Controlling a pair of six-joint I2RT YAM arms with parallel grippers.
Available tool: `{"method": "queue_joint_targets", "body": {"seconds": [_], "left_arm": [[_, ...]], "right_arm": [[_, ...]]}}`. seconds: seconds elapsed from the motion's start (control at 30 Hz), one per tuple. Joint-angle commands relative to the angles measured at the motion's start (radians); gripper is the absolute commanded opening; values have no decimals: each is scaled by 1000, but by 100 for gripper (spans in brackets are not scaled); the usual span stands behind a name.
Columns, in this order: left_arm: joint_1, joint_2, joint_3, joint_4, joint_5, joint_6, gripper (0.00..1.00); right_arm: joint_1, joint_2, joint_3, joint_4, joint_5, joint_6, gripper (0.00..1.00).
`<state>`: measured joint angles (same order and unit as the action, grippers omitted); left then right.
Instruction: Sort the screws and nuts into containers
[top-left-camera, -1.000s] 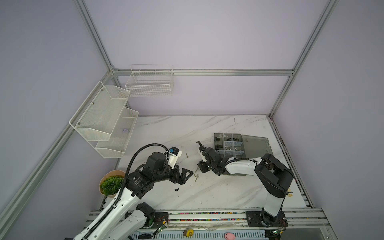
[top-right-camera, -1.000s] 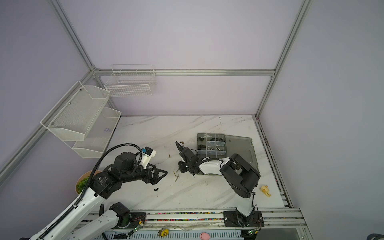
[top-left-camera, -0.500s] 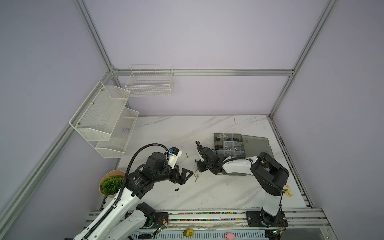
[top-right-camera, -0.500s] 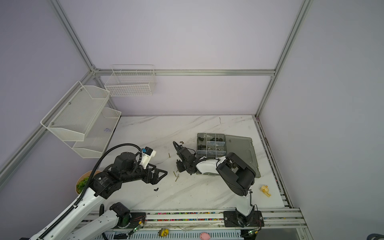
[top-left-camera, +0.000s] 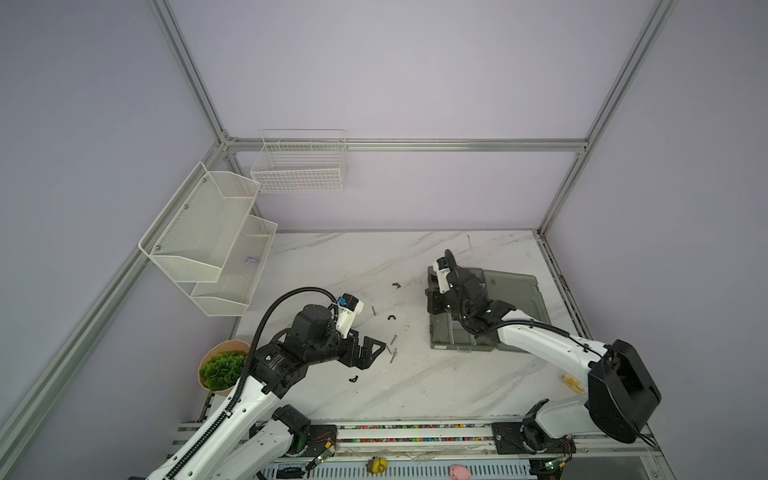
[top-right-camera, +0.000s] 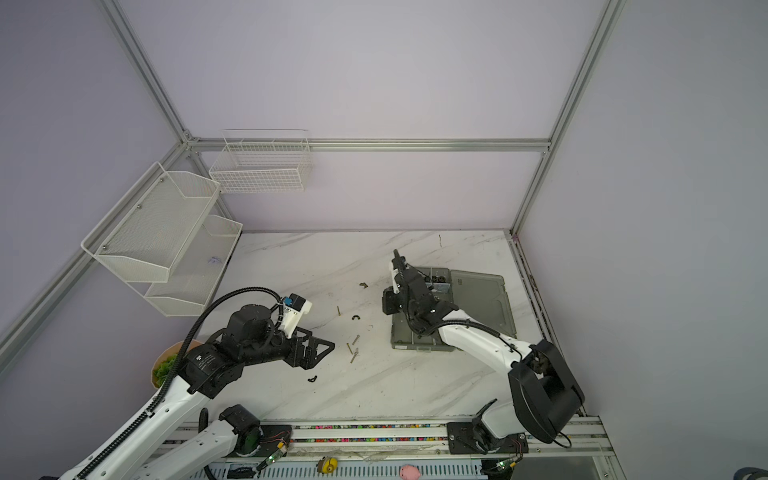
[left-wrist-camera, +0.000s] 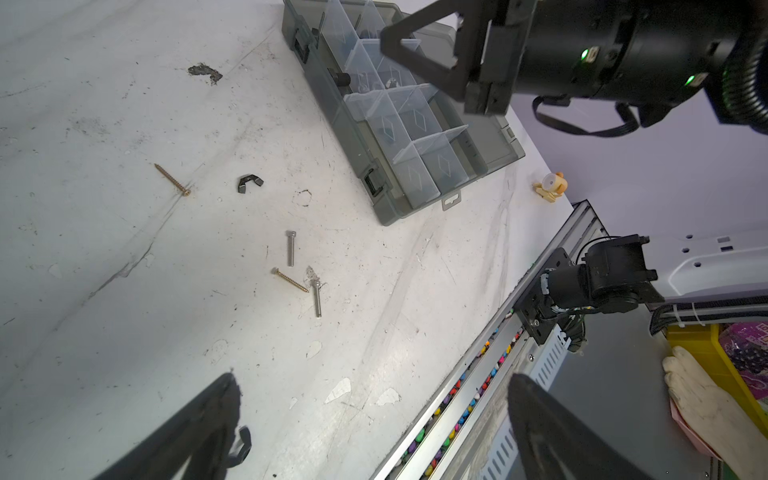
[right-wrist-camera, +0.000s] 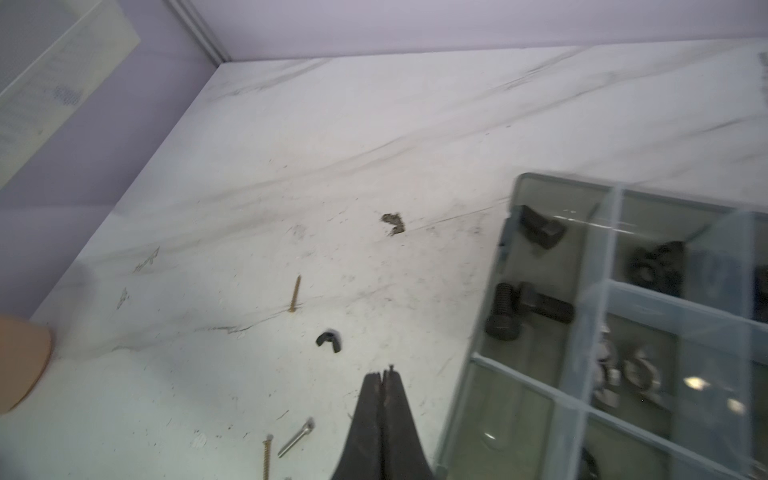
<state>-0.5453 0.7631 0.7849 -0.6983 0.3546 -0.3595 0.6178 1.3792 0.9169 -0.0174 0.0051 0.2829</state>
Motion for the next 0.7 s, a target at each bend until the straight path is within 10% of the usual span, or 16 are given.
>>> {"method": "queue_joint_targets", "body": {"seconds": [0.0, 0.2, 0.33, 0.67], "left_arm": [[4, -13, -24, 19, 17, -11, 100], [4, -13, -23, 19, 19, -10, 99], [4, -12, -25, 19, 16, -11, 100], [5, -3, -24, 16, 6, -12, 100]], "right_arm": [[-48, -42, -42, -143, -27, -24, 2], [25, 44, -32, -26, -170, -63, 18], [135, 178, 46, 38, -130, -78, 35], [235, 530, 242, -39, 81, -198, 38]]}}
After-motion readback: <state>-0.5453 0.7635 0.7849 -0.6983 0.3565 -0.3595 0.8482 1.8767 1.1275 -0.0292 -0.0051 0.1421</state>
